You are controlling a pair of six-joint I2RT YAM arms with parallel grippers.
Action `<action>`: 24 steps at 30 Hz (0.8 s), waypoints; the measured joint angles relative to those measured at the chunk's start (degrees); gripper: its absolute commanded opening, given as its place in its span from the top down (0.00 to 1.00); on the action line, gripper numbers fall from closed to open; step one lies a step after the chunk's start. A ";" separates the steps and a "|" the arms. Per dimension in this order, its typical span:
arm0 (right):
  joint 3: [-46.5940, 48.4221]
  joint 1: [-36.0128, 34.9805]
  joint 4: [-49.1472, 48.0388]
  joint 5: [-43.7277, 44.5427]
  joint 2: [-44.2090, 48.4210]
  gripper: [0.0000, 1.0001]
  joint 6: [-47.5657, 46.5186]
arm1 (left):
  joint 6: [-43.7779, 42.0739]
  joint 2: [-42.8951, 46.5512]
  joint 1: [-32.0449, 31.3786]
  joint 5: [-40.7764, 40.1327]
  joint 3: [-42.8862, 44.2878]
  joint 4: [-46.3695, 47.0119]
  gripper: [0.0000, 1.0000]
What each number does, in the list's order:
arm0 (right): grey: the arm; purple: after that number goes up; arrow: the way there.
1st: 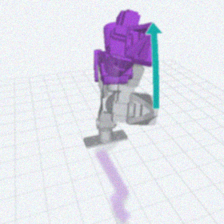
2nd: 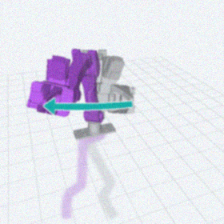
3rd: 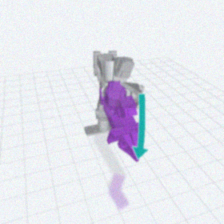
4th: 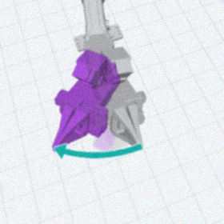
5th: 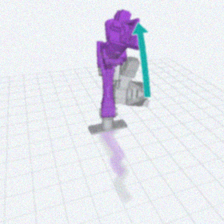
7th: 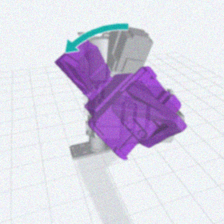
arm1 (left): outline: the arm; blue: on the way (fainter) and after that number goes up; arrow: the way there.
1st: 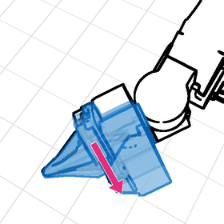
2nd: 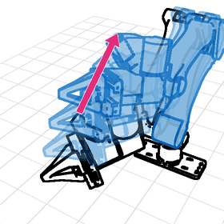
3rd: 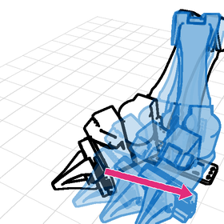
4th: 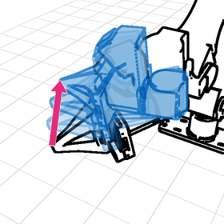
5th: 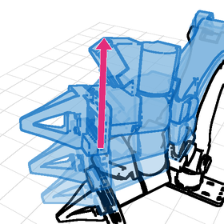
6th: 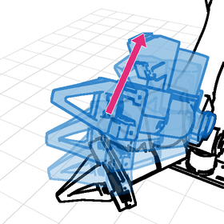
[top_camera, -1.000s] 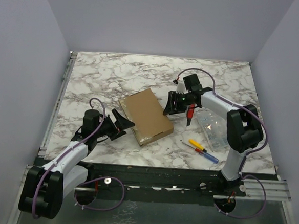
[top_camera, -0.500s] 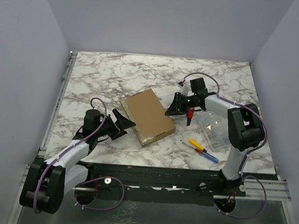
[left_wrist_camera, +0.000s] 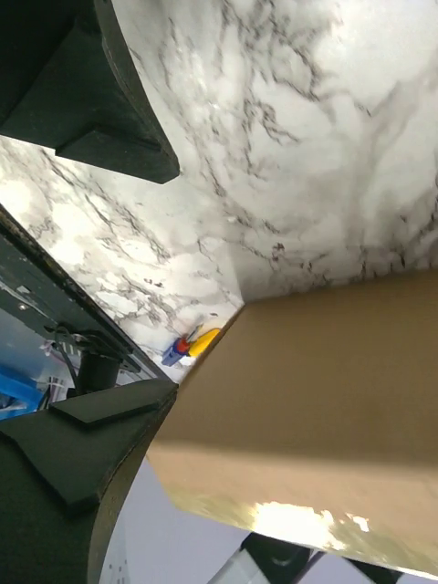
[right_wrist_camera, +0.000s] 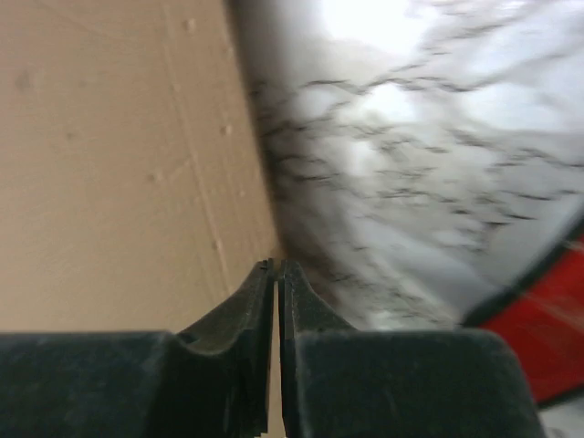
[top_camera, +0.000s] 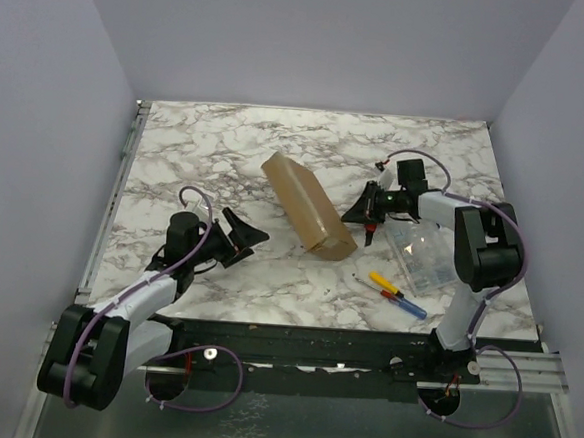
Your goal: Unpack the express box
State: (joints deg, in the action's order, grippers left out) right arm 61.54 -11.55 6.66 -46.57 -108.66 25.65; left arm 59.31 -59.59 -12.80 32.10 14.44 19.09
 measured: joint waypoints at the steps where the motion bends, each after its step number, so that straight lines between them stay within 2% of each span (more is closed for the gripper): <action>1: -0.02 0.33 0.04 0.66 -0.22 0.89 -0.15 | 0.31 -0.35 -0.33 -0.24 0.00 1.62 0.02; 6: -1.70 0.02 1.99 4.09 -2.97 0.89 -0.81 | 1.29 -4.96 -4.96 -1.81 0.83 7.39 0.06; 12: -1.60 -0.63 2.56 3.93 -2.95 0.87 -0.85 | 1.36 -15.30 -12.28 -5.20 7.65 9.51 0.10; 24: -0.83 -11.30 4.83 12.55 -0.20 0.86 -0.87 | -0.22 -23.74 -13.09 -8.72 15.52 10.73 0.13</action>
State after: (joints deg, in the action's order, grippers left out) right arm 60.71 -22.85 11.49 -34.02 -108.86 24.77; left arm 59.09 -83.33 -25.89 23.38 29.95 29.82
